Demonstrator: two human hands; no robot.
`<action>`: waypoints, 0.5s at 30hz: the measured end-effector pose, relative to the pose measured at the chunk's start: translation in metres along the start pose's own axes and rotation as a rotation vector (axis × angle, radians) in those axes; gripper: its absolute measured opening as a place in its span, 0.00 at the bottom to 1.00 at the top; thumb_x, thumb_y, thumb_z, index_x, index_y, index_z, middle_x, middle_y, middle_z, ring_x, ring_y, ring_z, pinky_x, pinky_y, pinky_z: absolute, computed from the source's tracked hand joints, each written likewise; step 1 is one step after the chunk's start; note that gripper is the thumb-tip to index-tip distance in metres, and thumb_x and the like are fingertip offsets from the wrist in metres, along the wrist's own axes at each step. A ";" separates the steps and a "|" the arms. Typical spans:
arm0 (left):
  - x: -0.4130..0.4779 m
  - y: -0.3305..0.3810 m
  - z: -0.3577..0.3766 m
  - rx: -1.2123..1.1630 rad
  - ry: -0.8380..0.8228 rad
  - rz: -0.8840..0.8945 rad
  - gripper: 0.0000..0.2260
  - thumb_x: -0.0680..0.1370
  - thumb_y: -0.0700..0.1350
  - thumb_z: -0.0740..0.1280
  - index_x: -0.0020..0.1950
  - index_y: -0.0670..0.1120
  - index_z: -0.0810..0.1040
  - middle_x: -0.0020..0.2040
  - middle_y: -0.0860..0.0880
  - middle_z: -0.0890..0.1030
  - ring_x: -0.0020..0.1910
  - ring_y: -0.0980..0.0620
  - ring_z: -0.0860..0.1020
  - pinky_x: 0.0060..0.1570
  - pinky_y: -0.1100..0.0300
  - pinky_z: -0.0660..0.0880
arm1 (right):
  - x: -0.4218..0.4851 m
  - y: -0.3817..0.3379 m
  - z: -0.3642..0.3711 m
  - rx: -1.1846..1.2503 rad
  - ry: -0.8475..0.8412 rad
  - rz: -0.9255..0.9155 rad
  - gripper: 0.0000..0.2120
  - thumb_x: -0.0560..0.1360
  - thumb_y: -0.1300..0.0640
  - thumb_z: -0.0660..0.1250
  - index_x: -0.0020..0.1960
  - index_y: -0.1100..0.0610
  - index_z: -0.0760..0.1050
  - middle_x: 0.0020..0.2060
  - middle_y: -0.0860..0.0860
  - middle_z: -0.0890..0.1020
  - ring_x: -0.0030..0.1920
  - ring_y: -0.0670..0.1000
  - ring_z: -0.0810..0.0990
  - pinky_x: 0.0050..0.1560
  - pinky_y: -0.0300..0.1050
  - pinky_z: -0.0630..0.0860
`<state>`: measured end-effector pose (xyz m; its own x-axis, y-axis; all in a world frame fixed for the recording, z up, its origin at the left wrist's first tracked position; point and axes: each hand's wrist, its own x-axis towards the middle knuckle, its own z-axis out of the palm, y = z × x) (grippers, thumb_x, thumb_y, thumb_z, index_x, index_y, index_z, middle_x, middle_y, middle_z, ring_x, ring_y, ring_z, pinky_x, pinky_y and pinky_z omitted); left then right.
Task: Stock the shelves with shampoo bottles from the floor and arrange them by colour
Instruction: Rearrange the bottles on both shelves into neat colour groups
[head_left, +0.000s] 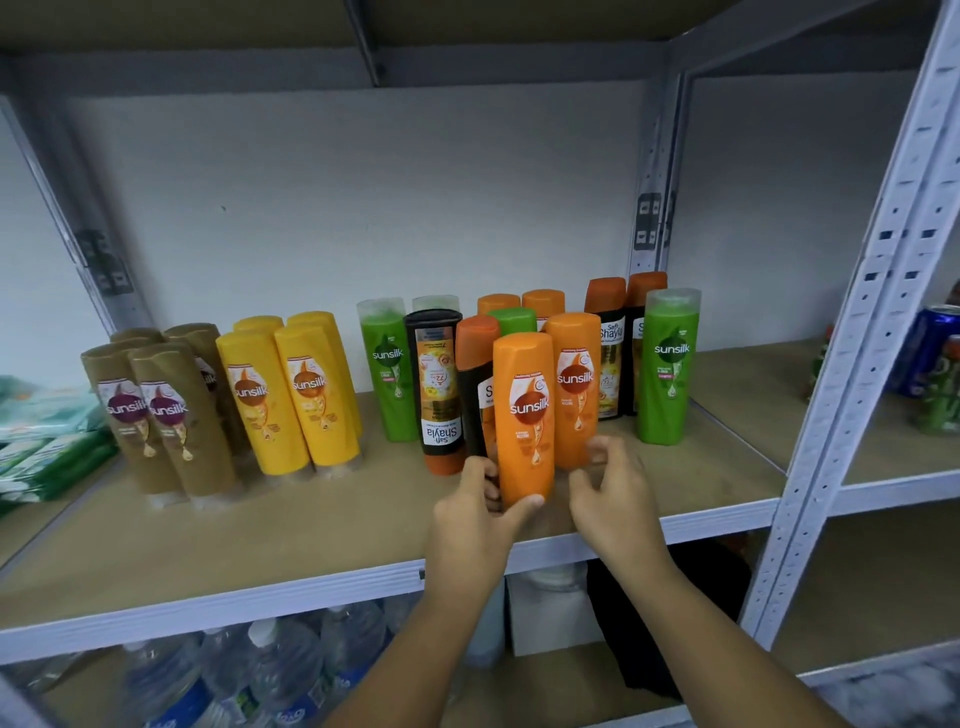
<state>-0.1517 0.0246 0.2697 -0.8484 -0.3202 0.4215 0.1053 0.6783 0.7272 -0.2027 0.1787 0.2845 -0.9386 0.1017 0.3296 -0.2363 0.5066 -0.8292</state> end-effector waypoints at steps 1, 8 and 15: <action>-0.001 -0.001 -0.001 -0.015 0.009 0.004 0.22 0.69 0.63 0.76 0.53 0.54 0.73 0.41 0.57 0.79 0.41 0.59 0.79 0.43 0.57 0.80 | -0.005 -0.004 -0.001 0.035 -0.047 0.007 0.16 0.76 0.59 0.67 0.63 0.50 0.71 0.59 0.49 0.78 0.59 0.50 0.77 0.61 0.51 0.76; 0.013 -0.011 -0.020 -0.213 0.050 -0.061 0.19 0.76 0.47 0.72 0.65 0.56 0.71 0.55 0.56 0.78 0.54 0.58 0.78 0.56 0.56 0.79 | -0.024 -0.017 0.010 0.086 -0.298 -0.050 0.39 0.70 0.45 0.76 0.74 0.42 0.58 0.66 0.45 0.75 0.65 0.48 0.76 0.65 0.51 0.75; 0.031 -0.022 -0.019 -0.276 -0.202 -0.057 0.26 0.80 0.46 0.70 0.75 0.57 0.63 0.63 0.58 0.76 0.62 0.60 0.76 0.60 0.66 0.73 | -0.015 -0.013 0.022 0.080 -0.244 -0.088 0.36 0.74 0.48 0.75 0.73 0.41 0.57 0.65 0.45 0.75 0.64 0.51 0.76 0.64 0.51 0.76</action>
<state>-0.1706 -0.0129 0.2776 -0.9395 -0.1964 0.2808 0.1682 0.4497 0.8772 -0.1915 0.1518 0.2806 -0.9440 -0.1538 0.2919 -0.3299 0.4339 -0.8384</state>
